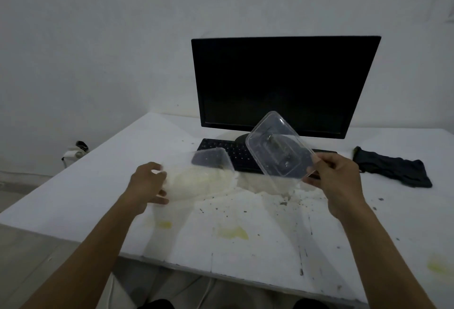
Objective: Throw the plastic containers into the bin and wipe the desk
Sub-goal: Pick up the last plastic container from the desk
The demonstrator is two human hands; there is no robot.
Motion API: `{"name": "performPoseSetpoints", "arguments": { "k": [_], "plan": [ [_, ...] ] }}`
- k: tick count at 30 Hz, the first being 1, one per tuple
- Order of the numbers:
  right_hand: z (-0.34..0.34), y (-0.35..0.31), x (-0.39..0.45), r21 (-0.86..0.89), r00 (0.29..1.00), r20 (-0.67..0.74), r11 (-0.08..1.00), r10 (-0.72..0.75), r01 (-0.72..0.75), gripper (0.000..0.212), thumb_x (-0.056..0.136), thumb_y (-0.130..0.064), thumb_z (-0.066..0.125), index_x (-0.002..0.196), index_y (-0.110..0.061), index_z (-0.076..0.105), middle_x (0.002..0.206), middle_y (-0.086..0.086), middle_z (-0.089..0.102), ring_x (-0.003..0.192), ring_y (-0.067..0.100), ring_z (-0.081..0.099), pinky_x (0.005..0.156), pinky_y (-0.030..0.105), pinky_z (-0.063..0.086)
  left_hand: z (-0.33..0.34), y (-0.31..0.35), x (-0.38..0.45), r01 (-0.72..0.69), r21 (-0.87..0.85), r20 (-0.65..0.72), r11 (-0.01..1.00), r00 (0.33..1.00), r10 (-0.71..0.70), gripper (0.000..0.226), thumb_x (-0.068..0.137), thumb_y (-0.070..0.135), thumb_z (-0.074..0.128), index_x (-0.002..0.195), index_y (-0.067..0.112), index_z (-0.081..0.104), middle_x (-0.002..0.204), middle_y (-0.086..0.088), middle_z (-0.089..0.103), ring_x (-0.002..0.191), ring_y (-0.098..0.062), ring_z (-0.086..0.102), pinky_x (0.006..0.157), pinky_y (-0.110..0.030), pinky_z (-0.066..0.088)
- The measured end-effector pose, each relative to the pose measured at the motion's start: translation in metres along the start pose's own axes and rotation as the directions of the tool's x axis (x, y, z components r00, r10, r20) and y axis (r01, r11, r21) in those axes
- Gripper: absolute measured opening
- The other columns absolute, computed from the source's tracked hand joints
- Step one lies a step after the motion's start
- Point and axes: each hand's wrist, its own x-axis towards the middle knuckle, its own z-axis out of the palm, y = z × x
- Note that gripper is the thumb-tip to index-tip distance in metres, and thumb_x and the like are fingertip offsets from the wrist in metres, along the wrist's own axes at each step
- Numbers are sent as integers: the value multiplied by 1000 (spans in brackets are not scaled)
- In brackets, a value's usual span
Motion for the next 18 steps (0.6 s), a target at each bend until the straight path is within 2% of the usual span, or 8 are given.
{"name": "performPoseSetpoints", "arguments": {
  "k": [2,7,10,15,18],
  "plan": [
    [-2,0,-3,-12,998,-20,998,-61,61,18,92,-15,55,105,-6,63,88,14,66,78,28,66,70,36,59,11,0,-3,-18,33,44,999,999,17,20,92,12,53,111,8,55,98,-23,59,56,-29,55,44,-38,55],
    [5,5,-19,-2,988,-4,988,-152,152,10,92,-14,55,97,-12,63,87,8,65,77,22,66,60,19,57,34,1,-5,-43,69,137,997,990,34,21,92,16,54,113,12,55,103,-21,59,58,-27,56,45,-36,53],
    [14,9,-26,22,981,-20,981,-194,195,6,89,-14,59,92,-17,64,89,7,66,79,20,67,63,19,58,42,1,-3,-57,78,151,995,988,45,21,92,17,54,113,15,56,103,-20,60,58,-26,56,47,-36,54],
    [31,17,-27,-63,950,31,948,-309,311,11,87,-16,62,89,-27,61,95,2,65,89,15,65,73,26,57,43,1,2,-69,80,198,994,979,52,24,90,21,58,113,15,58,100,-19,64,60,-24,56,52,-33,52],
    [40,18,-30,-176,895,95,878,-435,446,22,86,-10,63,84,-31,59,92,-4,60,83,0,59,69,11,51,39,3,3,-111,105,183,988,979,90,27,89,34,59,108,16,61,96,-13,66,65,-22,58,55,-29,48]
  ]
}}
